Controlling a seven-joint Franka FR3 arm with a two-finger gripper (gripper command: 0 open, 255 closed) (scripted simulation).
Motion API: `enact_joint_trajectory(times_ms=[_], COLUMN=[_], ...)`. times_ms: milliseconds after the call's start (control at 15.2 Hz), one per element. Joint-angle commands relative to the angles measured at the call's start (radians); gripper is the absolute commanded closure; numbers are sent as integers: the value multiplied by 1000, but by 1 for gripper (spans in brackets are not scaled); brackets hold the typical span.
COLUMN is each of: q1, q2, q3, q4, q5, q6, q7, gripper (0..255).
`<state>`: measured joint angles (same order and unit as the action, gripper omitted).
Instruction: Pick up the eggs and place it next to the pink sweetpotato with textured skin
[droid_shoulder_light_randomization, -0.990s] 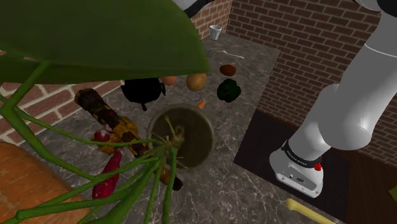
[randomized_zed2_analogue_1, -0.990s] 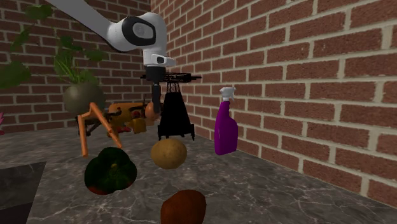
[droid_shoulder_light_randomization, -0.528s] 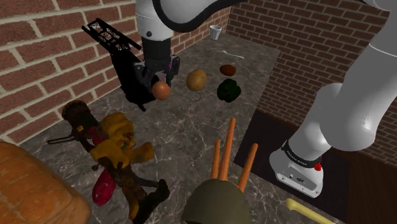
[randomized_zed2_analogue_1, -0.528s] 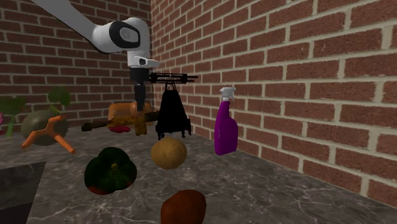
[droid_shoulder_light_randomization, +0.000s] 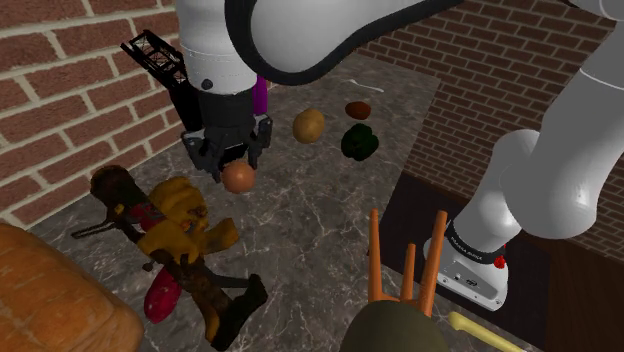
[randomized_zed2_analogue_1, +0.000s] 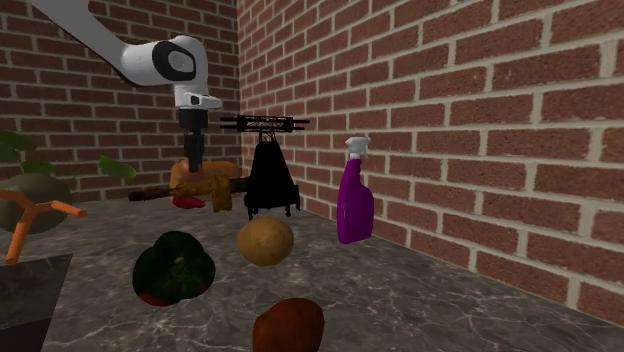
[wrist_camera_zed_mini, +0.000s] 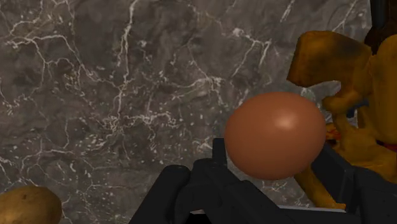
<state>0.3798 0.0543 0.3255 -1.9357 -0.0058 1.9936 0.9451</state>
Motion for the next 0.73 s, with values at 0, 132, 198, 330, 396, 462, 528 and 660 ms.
enact_joint_trajectory(times_ms=[0, 132, 198, 330, 396, 462, 528, 660], q1=[24, 50, 63, 90, 104, 118, 133, 164], q2=[4, 18, 26, 46, 58, 70, 84, 114], q3=[21, 44, 54, 75, 85, 95, 104, 122], q4=[4, 20, 29, 52, 66, 80, 96, 131], q5=[-3, -10, -15, -25, -31, -38, -45, -62], q6=[0, -3, -5, -9, -12, -16, -20, -29], q7=[49, 99, 124, 175, 201, 227, 253, 305], gripper=[255, 255, 255, 255, 255, 255, 255, 255])
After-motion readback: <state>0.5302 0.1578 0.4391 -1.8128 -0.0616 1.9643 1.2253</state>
